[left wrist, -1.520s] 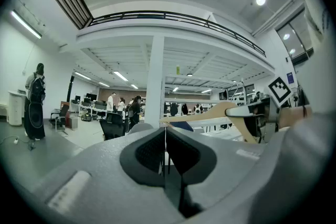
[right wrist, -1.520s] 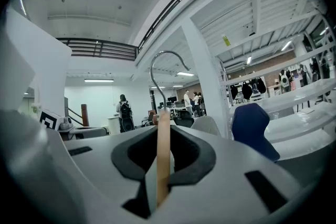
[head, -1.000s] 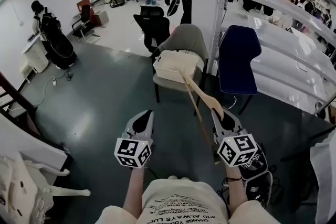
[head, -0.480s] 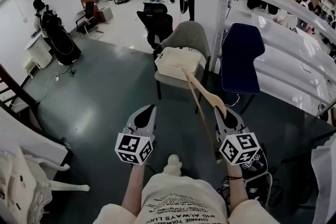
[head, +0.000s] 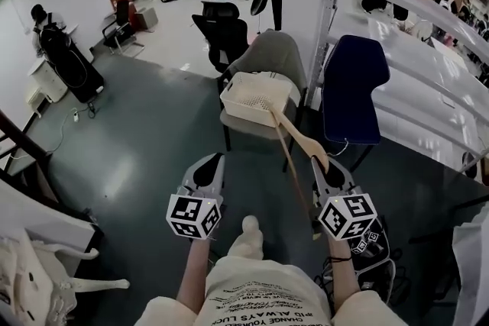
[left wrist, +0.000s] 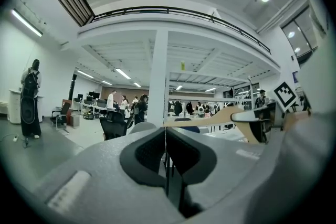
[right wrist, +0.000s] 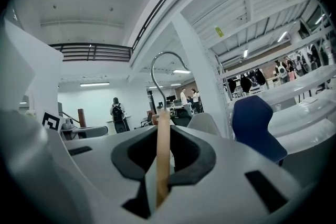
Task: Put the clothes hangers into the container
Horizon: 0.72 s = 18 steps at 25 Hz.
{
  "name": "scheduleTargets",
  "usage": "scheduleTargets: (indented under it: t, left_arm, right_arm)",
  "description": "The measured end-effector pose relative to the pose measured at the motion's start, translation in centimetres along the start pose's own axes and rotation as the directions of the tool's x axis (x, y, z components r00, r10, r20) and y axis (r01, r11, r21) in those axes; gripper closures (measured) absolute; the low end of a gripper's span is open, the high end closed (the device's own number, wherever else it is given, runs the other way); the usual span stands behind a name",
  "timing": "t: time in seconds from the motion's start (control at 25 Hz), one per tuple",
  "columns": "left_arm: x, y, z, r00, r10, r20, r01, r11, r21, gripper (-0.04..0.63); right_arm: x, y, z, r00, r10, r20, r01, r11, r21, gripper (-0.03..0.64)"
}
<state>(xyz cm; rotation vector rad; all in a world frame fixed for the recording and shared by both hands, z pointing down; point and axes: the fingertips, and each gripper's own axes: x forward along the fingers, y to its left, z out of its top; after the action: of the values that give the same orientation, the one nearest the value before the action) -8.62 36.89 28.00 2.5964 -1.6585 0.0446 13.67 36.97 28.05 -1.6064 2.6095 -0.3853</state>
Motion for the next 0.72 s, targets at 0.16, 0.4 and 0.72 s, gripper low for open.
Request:
scheduleTargets:
  t: [0.16, 0.4, 0.72]
  left_arm:
    - [4.8, 3.1, -0.1, 1.0, -0.012, -0.019, 0.012, 1.0, -0.015, 0.572]
    - [10.8, 7.8, -0.4, 0.998, -0.035, -0.048, 0.033, 0.998, -0.051, 0.572]
    - [16.5, 11.6, -0.9, 0.996, -0.066, -0.062, 0.062, 0.997, -0.053, 0.572]
  right_arm:
    - [5.4, -1.8, 0.7, 0.999, -0.022, -0.023, 0.023, 1.0, 0.014, 0.561]
    - [12.3, -3.2, 1.6, 0.999, -0.05, -0.017, 0.05, 0.998, 0.041, 0.561]
    - [19.0, -5.0, 1.3, 0.996, -0.081, -0.031, 0.083, 0.994, 0.069, 0.561]
